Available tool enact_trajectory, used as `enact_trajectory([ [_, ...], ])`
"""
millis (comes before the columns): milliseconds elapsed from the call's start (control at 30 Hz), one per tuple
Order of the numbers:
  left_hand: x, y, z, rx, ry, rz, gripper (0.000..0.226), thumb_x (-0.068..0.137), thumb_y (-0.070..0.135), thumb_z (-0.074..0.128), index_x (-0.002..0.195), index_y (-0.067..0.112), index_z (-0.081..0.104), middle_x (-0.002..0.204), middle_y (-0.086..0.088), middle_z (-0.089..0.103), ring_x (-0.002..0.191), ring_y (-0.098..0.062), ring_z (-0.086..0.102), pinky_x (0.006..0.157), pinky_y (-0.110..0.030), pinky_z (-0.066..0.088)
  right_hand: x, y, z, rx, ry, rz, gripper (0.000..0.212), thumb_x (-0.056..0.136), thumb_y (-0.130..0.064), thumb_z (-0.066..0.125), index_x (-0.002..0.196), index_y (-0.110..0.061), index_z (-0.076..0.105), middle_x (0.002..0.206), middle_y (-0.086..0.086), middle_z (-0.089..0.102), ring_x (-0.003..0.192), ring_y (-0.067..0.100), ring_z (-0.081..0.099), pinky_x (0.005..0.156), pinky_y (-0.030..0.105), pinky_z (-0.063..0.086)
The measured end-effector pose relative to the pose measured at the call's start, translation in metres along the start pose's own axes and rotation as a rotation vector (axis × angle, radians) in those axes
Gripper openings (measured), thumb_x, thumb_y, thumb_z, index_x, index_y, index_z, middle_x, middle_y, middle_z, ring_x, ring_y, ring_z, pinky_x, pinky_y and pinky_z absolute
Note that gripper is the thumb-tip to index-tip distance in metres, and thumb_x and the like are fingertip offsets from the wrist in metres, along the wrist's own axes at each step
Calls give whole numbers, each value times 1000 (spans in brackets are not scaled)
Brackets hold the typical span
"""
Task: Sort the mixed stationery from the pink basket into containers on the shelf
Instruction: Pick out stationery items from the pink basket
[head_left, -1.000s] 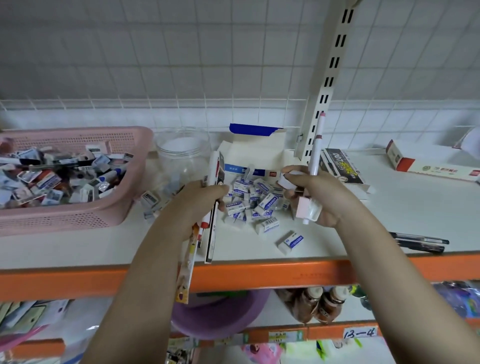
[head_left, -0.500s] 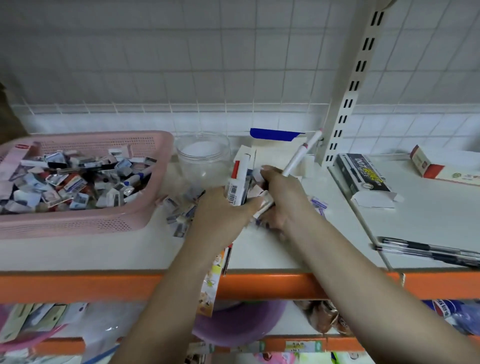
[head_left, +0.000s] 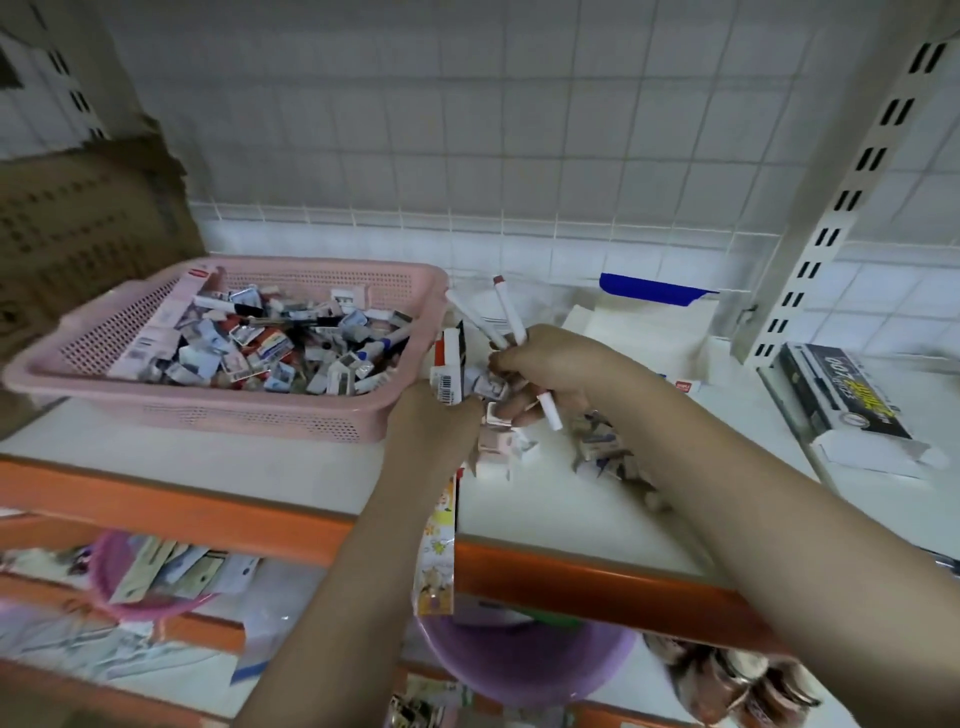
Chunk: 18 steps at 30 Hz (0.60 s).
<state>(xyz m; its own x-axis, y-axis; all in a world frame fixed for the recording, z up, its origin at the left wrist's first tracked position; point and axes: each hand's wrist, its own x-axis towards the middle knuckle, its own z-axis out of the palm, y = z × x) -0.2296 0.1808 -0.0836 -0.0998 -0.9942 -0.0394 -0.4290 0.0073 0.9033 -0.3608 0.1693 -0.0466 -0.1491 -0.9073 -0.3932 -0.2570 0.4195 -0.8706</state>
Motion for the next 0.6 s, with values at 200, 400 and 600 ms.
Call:
enact_trajectory([
  [200,1,0,0,14,-3,17,30,85,12,54,59,21,41,45,6,37,42,-7,34,38,-16,26,6,10,-13,36,-30,-114,19,94,-3,51,111,-10,55,86,17,63,60,16,64,68,29,56],
  [400,-4,-4,-2,-4,-3,40,13,86,15,56,78,19,47,56,8,45,47,-8,42,35,-12,30,18,20,-1,-305,194,-163,26,97,-25,51,91,-1,61,73,10,61,57,18,52,59,27,45],
  [600,-20,1,-17,26,57,140,21,88,11,54,108,11,57,58,1,48,46,-9,42,33,-10,30,27,-6,23,-635,222,-237,18,90,-20,59,92,-2,59,76,7,56,69,21,56,52,24,39],
])
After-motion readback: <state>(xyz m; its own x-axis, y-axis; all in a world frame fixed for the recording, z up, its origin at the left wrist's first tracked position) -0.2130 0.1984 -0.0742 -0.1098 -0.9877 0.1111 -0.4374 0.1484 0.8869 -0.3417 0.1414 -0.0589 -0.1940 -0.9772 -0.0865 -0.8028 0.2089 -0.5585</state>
